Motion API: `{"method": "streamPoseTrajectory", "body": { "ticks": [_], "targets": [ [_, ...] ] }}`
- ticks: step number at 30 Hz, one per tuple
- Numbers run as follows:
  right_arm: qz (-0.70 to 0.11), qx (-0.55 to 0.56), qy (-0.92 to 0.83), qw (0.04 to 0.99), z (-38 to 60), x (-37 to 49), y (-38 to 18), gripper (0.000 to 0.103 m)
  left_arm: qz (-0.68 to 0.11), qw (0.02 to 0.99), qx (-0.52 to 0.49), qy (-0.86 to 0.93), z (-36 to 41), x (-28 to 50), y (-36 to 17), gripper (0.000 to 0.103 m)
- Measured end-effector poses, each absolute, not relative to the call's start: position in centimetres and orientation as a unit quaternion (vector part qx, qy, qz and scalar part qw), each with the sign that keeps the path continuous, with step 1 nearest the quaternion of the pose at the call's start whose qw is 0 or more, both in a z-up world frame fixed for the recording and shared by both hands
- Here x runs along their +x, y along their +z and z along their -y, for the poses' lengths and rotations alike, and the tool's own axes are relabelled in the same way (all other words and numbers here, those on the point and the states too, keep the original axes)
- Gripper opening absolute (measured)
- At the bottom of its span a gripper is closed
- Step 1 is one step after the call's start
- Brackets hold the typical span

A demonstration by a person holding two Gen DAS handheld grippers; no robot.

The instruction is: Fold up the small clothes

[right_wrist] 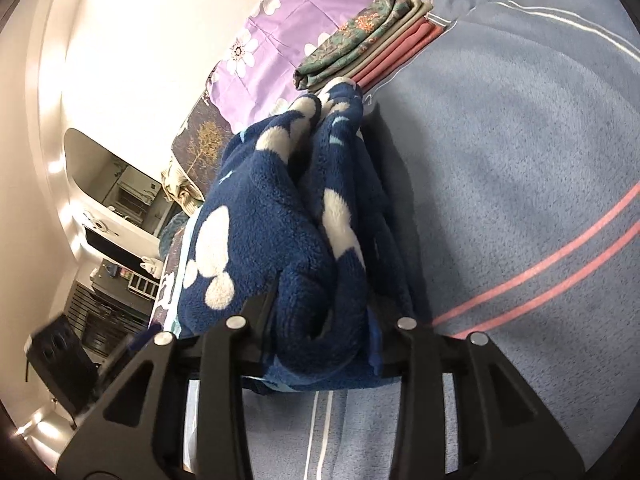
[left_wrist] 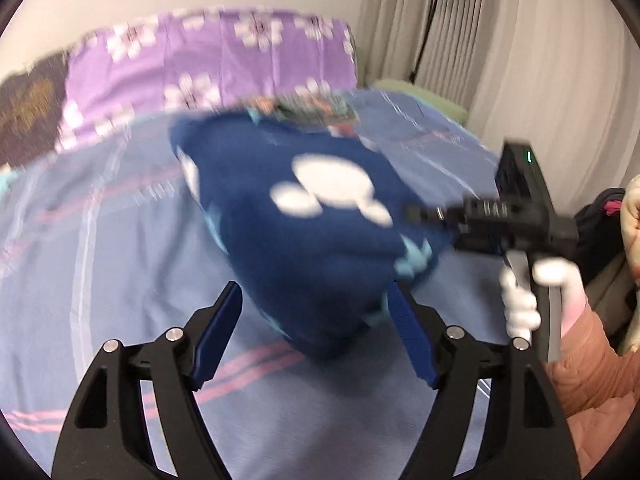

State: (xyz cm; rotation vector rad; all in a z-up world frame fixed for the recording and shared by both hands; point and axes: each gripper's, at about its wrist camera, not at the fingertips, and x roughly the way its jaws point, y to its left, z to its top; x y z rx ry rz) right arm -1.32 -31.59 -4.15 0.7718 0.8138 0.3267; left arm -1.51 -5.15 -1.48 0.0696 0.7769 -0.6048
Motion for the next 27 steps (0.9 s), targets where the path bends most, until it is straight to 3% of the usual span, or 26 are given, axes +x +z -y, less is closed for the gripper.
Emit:
{"method": "streamPoseTrajectory", "body": {
  "ticks": [6, 11, 14, 15, 18, 19, 24, 27],
  "targets": [
    [-0.393, 0.369, 0.148, 0.829, 31.5, -1.8, -4.1, 0.048, -0.372, 0.891, 0.117, -0.234, 8.7, -0.5, -4.7, 0.076],
    [-0.395, 0.361, 0.154, 0.831, 30.9, -1.5, -3.5, 0.061, -0.393, 0.892, 0.089, -0.203, 8.4, 1.4, -5.4, 0.077],
    [-0.398, 0.354, 0.162, 0.831, 30.3, -1.1, -3.5, 0.063, -0.406, 0.890, 0.086, -0.189, 8.2, 2.1, -5.8, 0.077],
    [-0.398, 0.348, 0.160, 0.834, 30.1, -1.1, -3.5, 0.060, -0.409, 0.890, 0.085, -0.185, 8.4, 2.3, -5.8, 0.077],
    [-0.386, 0.350, 0.165, 0.838, 30.2, -1.1, -3.5, 0.031, -0.410, 0.892, 0.090, -0.168, 8.4, 2.4, -6.1, 0.077],
    [-0.381, 0.349, 0.158, 0.842, 30.5, -1.3, -3.3, 0.028, -0.408, 0.893, 0.095, -0.163, 8.4, 2.4, -6.0, 0.077],
    [-0.399, 0.347, 0.140, 0.837, 31.3, -1.3, -5.2, 0.025, -0.372, 0.900, 0.190, -0.125, 8.0, 1.4, -6.2, 0.076],
    [-0.401, 0.373, 0.150, 0.823, 31.4, -1.4, -6.8, 0.025, -0.389, 0.896, 0.171, -0.127, 6.9, 1.4, -7.4, 0.075]
  ]
}}
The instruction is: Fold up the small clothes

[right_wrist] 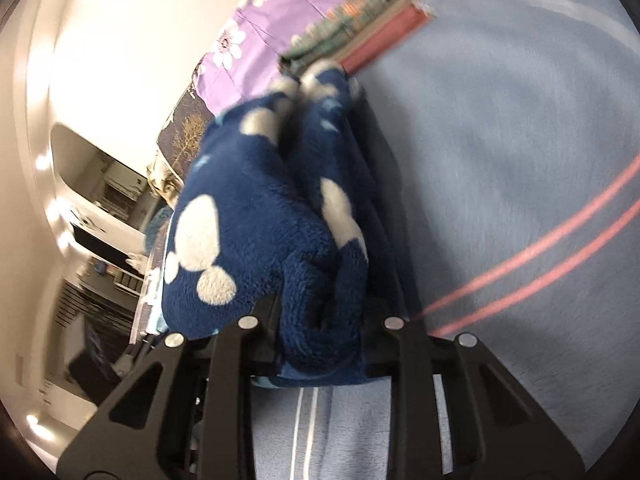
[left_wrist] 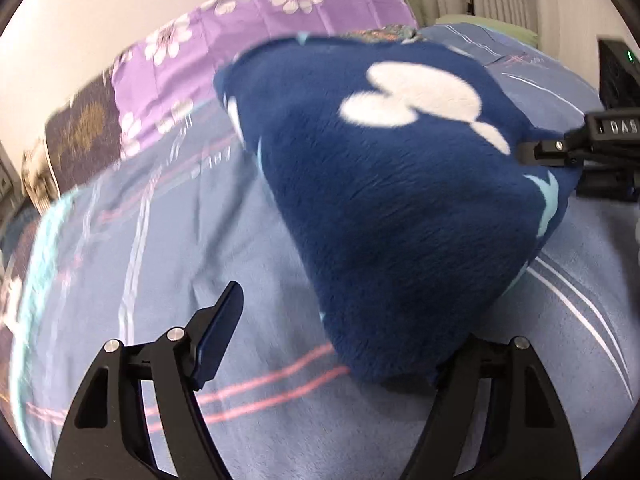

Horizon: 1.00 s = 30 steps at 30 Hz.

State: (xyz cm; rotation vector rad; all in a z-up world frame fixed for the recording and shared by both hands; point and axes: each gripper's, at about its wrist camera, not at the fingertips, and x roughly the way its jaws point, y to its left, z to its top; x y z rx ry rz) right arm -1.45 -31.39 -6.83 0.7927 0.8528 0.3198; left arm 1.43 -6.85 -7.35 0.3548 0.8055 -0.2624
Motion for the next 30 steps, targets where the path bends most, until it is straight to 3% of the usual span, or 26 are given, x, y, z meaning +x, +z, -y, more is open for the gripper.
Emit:
{"method": "streamPoseTrajectory", "body": {
  "ticks": [7, 11, 19, 23, 30],
  "targets": [
    [-0.397, 0.347, 0.150, 0.836, 31.2, -2.1, -6.2, 0.028, -0.390, 0.895, 0.164, -0.139, 7.3, 0.7, -7.0, 0.060],
    [-0.396, 0.346, 0.149, 0.837, 31.2, -2.1, -6.2, 0.029, -0.397, 0.891, 0.153, -0.160, 7.7, 0.1, -7.2, 0.039],
    [-0.400, 0.331, 0.143, 0.843, 30.6, -2.3, -5.8, 0.030, -0.411, 0.881, 0.143, -0.188, 7.4, -0.7, -6.2, 0.034],
    [-0.402, 0.318, 0.143, 0.847, 30.4, -2.4, -5.6, 0.032, -0.415, 0.872, 0.105, -0.239, 5.8, -2.3, -3.5, 0.021],
    [-0.401, 0.306, 0.138, 0.852, 30.1, -2.3, -5.6, 0.035, -0.319, 0.911, 0.074, -0.252, 5.3, 0.8, 2.9, 0.020]
  ]
}}
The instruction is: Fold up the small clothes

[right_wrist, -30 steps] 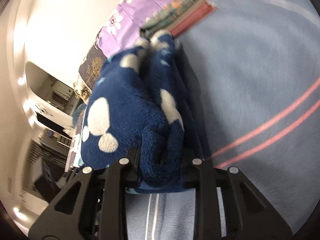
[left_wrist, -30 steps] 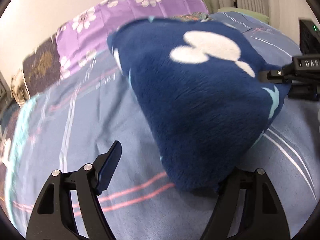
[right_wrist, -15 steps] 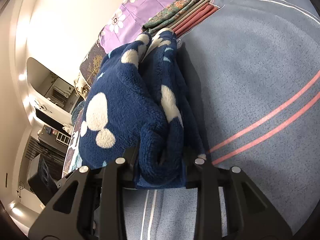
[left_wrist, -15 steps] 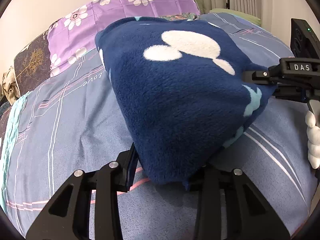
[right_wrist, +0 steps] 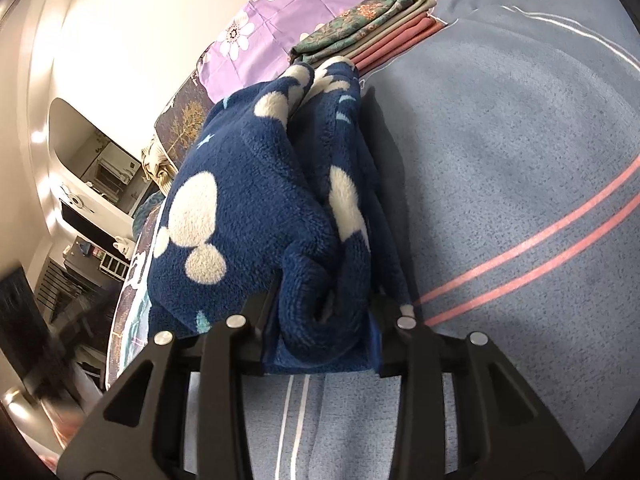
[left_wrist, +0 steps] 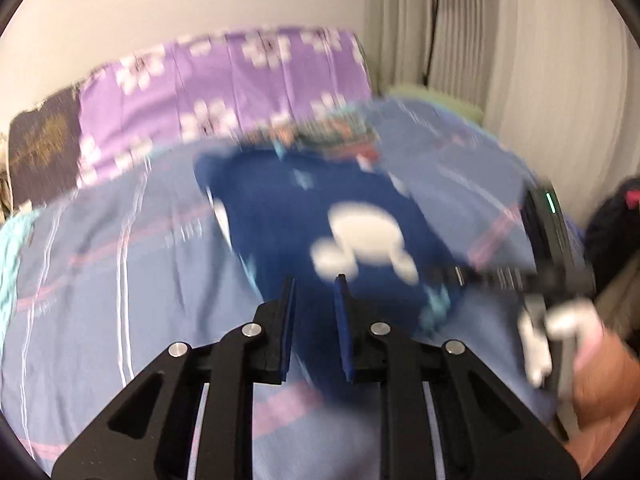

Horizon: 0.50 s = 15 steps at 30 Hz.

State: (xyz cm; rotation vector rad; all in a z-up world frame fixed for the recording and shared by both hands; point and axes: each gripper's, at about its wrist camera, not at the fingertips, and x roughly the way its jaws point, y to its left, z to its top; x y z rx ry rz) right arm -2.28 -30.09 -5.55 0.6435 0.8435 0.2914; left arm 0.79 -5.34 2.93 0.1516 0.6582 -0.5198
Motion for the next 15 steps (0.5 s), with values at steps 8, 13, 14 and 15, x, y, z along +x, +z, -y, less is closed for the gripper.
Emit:
{"method": "streamPoseTrajectory", "body": {
  "ticks": [8, 13, 14, 15],
  "targets": [
    [-0.403, 0.286, 0.111, 0.862, 30.6, -4.0, -3.5, 0.036, -0.390, 0.873, 0.110, -0.273, 11.2, 9.3, -3.8, 0.020],
    [-0.323, 0.220, 0.120, 0.912, 30.1, -4.5, 2.9, 0.036, -0.395, 0.864, 0.159, -0.268, 12.4, 8.5, -3.2, 0.020],
    [-0.309, 0.211, 0.139, 0.917, 29.6, -4.1, 3.7, 0.035, -0.397, 0.864, 0.157, -0.268, 12.4, 8.6, -3.1, 0.020],
    [-0.297, 0.203, 0.156, 0.920, 28.9, -3.6, 4.3, 0.035, -0.397, 0.864, 0.157, -0.266, 12.4, 8.7, -3.1, 0.020]
  ]
}}
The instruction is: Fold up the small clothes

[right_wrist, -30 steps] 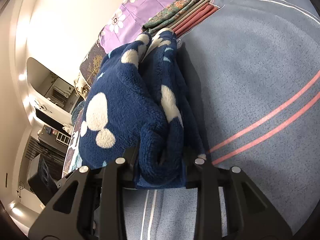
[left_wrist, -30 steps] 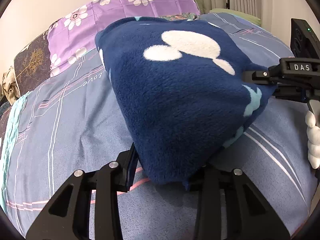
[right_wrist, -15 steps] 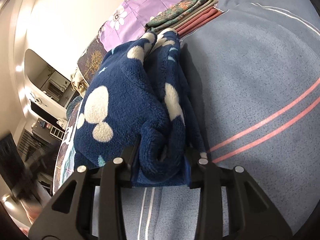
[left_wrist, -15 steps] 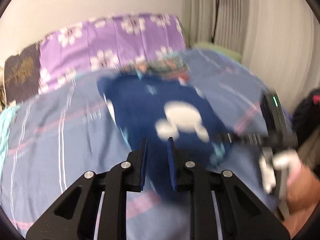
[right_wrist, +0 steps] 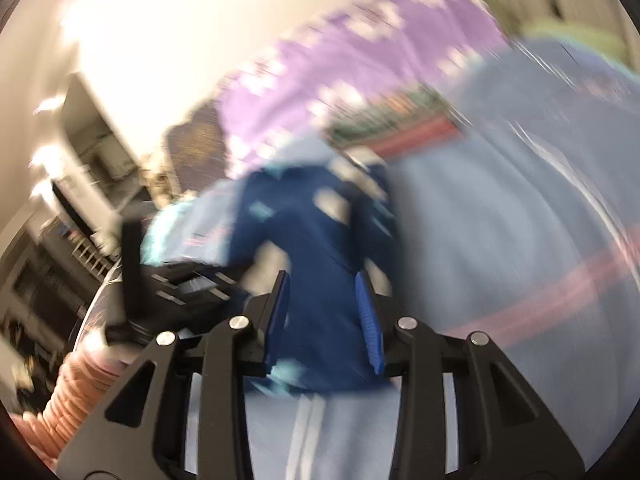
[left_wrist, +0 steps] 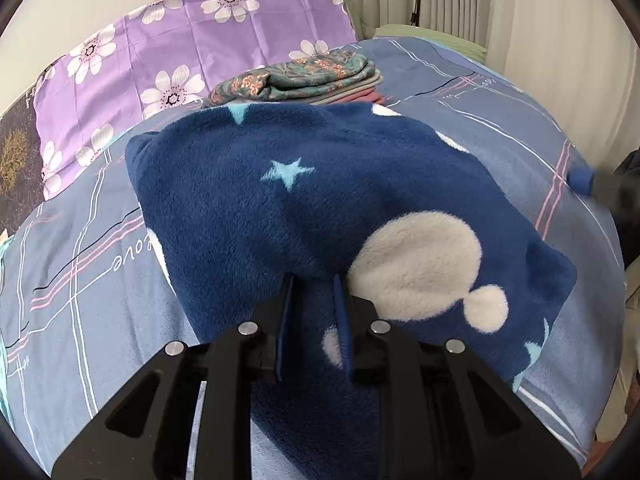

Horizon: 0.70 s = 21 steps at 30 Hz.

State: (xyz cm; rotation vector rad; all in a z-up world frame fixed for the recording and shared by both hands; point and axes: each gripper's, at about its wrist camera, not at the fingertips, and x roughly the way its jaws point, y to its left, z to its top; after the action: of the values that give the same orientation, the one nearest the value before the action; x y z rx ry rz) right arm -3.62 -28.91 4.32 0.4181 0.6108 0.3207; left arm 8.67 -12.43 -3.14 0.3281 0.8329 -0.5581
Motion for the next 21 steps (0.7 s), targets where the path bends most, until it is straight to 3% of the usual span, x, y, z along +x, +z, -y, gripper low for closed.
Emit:
{"method": "streamPoseTrajectory", "body": {
  "ticks": [3, 5, 6, 12, 17, 19, 21],
  "targets": [
    [-0.281, 0.169, 0.187, 0.926, 26.5, -1.0, 4.3, 0.035, -0.395, 0.868, 0.149, -0.260, 12.0, 8.5, -3.2, 0.020],
    [-0.350, 0.128, 0.144, 0.917, 25.2, 2.5, 1.0, 0.045, -0.392, 0.871, 0.141, -0.260, 11.6, 8.5, -3.2, 0.020],
    [-0.392, 0.120, 0.125, 0.904, 24.9, 4.0, -1.2, 0.043, -0.389, 0.873, 0.131, -0.264, 11.2, 8.6, -3.1, 0.022],
    [-0.369, 0.077, 0.119, 0.918, 24.4, 2.8, -1.8, 0.042, -0.370, 0.881, 0.088, -0.282, 10.0, 9.1, -1.2, 0.023],
    [-0.369, 0.105, 0.130, 0.914, 25.3, 2.8, -2.3, 0.043, -0.320, 0.906, 0.097, -0.260, 10.8, 12.3, 2.3, 0.022],
    [-0.365, 0.104, 0.129, 0.916, 24.9, 2.6, -2.4, 0.043, -0.349, 0.900, 0.098, -0.241, 11.4, 15.3, 1.2, 0.022],
    [-0.362, 0.100, 0.127, 0.918, 24.7, 2.6, -2.5, 0.043, -0.422, 0.868, 0.152, -0.213, 12.6, 18.4, -3.5, 0.025]
  ]
}}
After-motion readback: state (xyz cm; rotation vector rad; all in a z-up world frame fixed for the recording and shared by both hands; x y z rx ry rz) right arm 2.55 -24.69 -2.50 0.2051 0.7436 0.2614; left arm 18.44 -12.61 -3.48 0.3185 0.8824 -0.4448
